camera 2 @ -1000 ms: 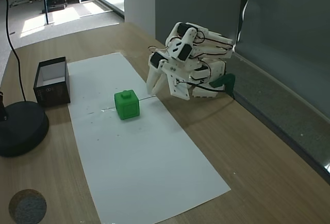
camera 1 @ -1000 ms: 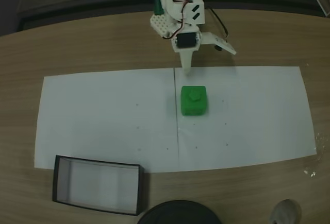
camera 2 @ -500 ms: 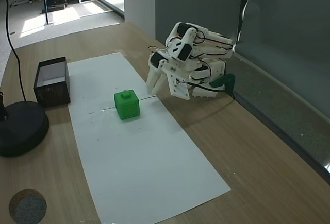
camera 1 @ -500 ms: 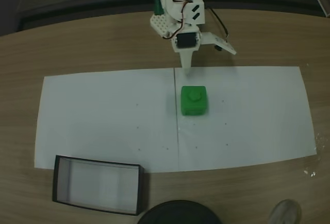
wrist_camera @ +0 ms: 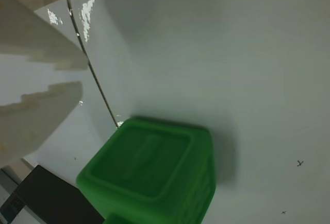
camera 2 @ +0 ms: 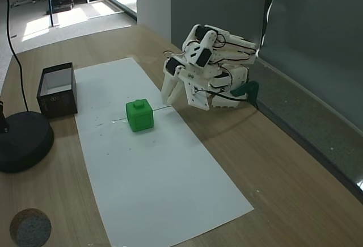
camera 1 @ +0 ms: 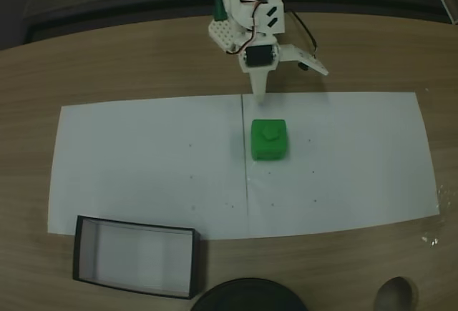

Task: Grab a green square and put it in the box.

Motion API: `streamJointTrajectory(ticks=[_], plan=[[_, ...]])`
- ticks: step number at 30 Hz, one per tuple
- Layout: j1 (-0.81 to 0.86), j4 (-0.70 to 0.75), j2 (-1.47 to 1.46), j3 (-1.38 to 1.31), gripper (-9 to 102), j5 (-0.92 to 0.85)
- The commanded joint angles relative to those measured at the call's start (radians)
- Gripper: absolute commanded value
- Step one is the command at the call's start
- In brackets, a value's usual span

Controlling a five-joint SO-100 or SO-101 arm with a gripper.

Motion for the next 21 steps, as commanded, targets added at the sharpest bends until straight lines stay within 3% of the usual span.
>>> streamJointTrajectory(ticks=[1, 13, 18, 21], plan=[[-0.005, 0.014, 0.023, -0.060, 0, 0.000], [-0.138, -0.008, 0.023, -0.057, 0, -0.005], [-0.112, -0.207, 0.020, -0.023, 0, -0.276], [-0.063, -0.258, 0.003, -0.094, 3, -0.206]])
